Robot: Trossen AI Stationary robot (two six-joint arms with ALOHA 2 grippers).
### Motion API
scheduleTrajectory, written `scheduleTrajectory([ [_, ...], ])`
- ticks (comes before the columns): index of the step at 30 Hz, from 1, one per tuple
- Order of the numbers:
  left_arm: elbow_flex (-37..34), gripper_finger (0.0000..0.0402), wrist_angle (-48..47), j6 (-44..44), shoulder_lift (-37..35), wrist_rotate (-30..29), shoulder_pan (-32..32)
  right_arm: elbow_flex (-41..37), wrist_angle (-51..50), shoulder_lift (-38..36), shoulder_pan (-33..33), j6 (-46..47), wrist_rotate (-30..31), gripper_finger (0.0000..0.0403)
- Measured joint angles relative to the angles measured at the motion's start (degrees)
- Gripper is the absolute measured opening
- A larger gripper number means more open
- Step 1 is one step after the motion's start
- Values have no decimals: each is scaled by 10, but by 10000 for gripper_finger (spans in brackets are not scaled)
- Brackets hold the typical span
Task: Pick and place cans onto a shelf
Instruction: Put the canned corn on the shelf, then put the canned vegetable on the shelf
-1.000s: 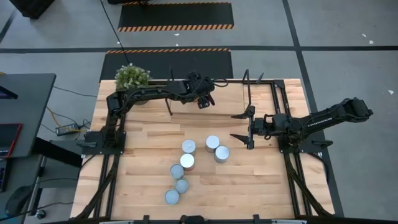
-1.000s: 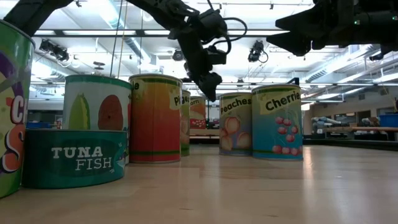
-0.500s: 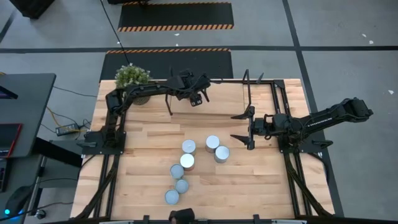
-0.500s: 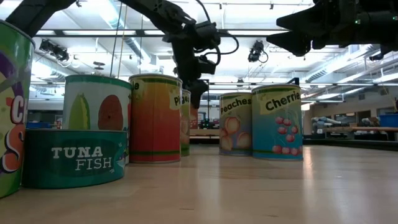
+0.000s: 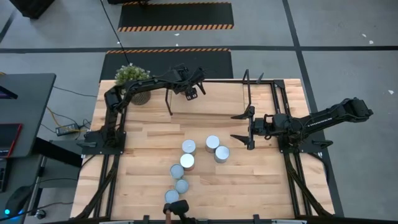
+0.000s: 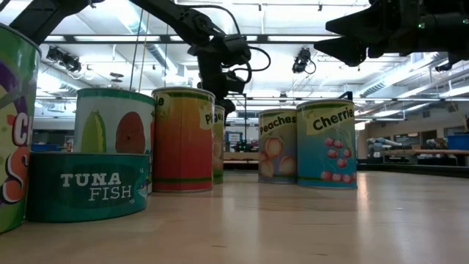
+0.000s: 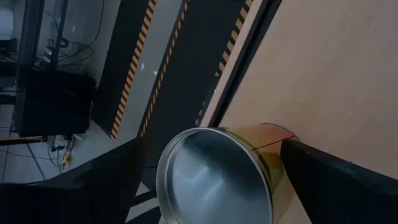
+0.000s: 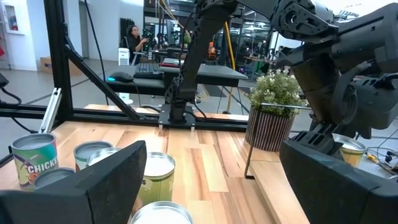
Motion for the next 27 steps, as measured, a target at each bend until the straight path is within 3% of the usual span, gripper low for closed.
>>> scheduleTrajectory([
  [6,0,377,-1,14,-2,3,3,0,0,0,0,0,0,376],
  [13,0,377,-10,83,-61,36,-55,0,0,0,-2,-1,0,376],
  [21,0,377,-127,-4,-109,268,-129,0,-4,0,-2,1,0,376],
  [27,0,377,-265,-80,-110,323,-194,0,-4,0,-2,3,0,376],
])
